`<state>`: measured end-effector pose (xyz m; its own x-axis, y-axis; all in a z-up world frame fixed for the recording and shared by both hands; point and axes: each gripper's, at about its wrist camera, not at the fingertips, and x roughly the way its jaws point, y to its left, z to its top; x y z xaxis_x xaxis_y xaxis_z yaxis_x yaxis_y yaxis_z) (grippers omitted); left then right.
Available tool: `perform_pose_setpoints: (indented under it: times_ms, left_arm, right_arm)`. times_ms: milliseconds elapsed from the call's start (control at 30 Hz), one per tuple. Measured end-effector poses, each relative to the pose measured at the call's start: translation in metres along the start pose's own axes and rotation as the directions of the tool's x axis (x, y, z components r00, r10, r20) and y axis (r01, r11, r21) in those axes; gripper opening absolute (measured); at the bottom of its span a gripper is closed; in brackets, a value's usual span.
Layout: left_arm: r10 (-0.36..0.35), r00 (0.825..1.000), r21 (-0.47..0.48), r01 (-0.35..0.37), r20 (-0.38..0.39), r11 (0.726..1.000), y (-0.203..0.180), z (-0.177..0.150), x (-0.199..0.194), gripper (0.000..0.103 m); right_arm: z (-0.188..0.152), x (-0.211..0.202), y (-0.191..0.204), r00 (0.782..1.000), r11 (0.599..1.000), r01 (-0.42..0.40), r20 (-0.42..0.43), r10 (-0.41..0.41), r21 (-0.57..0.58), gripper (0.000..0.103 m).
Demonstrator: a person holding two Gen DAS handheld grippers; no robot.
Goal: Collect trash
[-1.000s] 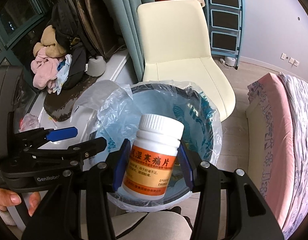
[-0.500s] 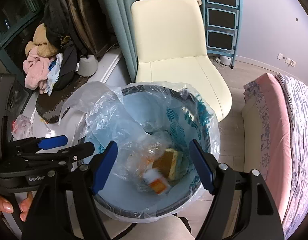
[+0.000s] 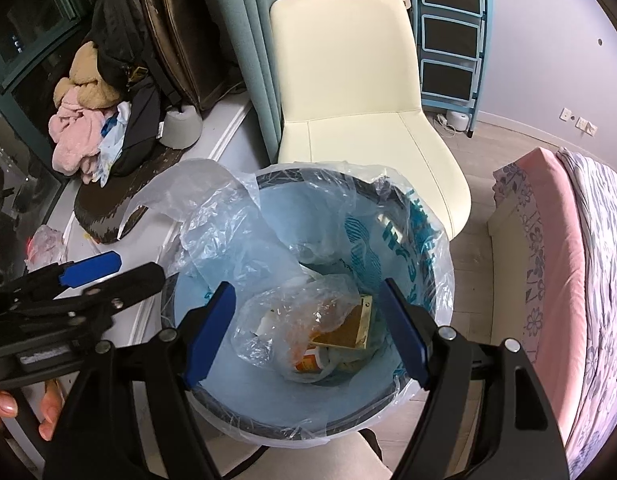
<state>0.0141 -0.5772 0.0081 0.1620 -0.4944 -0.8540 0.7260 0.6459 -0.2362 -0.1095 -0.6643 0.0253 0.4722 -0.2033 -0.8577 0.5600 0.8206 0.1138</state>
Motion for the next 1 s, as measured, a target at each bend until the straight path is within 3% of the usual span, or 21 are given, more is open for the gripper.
perform_pose_setpoints:
  times_ms: [67,133,167,200,467,667,833,1000]
  left_arm:
    - [-0.034,0.999,0.016,0.033,0.015,0.999,-0.003,-0.001,-0.004,0.076]
    - [-0.023,1.0,0.036,0.022,0.016,0.999,-0.006,-0.002,-0.006,0.079]
    - [-0.004,1.0,0.041,0.004,0.012,0.999,-0.006,-0.002,-0.005,0.096]
    - [0.013,1.0,0.042,-0.014,0.008,0.999,-0.006,-0.003,-0.005,0.098]
    - [0.067,0.998,0.041,-0.068,0.01,0.997,0.002,-0.007,-0.008,0.098]
    - [-0.004,0.999,0.079,0.001,0.035,0.997,-0.001,-0.012,-0.017,0.098]
    - [-0.072,0.997,0.043,0.071,0.025,0.997,0.005,-0.014,-0.02,0.098]
    - [-0.086,0.995,0.05,0.084,0.041,0.995,0.005,-0.017,-0.025,0.098]
  right_arm:
    - [0.001,0.0,0.001,1.0,1.0,0.001,0.001,-0.001,-0.004,0.071]
    - [0.0,0.0,0.002,1.0,1.0,0.004,-0.001,-0.004,-0.001,0.071]
    - [0.0,0.0,0.001,1.0,1.0,0.008,-0.003,-0.008,0.008,0.071]
    - [0.0,0.001,0.0,1.0,1.0,0.001,-0.005,-0.001,0.019,0.071]
    - [0.001,0.0,0.006,1.0,1.0,-0.001,-0.002,0.001,0.013,0.071]
    - [-0.001,0.0,0.012,1.0,1.0,-0.005,-0.006,0.005,0.012,0.071]
    - [-0.002,-0.001,0.014,1.0,1.0,-0.006,-0.007,0.007,0.021,0.071]
    - [-0.002,-0.002,0.016,1.0,1.0,-0.004,-0.009,0.004,0.028,0.071]
